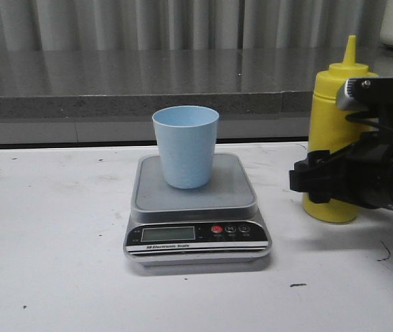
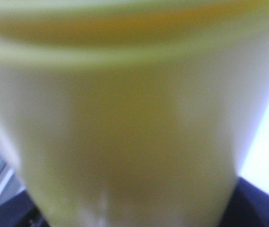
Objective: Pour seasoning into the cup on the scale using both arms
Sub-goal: 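Turn the bottle upright and lower it back onto the table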
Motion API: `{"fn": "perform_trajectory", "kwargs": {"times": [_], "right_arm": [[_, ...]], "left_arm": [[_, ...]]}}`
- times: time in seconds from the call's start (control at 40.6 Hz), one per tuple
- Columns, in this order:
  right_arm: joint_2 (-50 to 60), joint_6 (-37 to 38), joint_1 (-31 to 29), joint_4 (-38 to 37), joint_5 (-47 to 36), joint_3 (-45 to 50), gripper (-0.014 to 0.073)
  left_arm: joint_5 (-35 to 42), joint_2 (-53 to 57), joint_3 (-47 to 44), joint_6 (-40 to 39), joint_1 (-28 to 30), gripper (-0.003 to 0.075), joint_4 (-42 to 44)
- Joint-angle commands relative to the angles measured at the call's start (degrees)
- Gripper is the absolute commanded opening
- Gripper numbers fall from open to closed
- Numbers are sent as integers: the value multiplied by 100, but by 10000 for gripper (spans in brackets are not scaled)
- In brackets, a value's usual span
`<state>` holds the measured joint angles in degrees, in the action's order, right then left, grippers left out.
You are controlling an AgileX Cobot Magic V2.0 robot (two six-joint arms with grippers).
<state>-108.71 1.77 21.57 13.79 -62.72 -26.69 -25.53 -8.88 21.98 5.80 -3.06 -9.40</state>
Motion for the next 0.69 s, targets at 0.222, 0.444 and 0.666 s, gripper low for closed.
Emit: {"fn": "perform_trajectory", "kwargs": {"times": [0.222,0.444,0.666], "right_arm": [[123,112,-11,-181,-1096,-109,76],[123,112,-11,-181,-1096,-109,496],[123,95,-11,-181,-1096,-109,594]], "left_arm": [[464,-64,162,-17,23,-20,-58],[464,-64,162,-17,23,-20,-58],[464,-64,162,-17,23,-20,-58]]}}
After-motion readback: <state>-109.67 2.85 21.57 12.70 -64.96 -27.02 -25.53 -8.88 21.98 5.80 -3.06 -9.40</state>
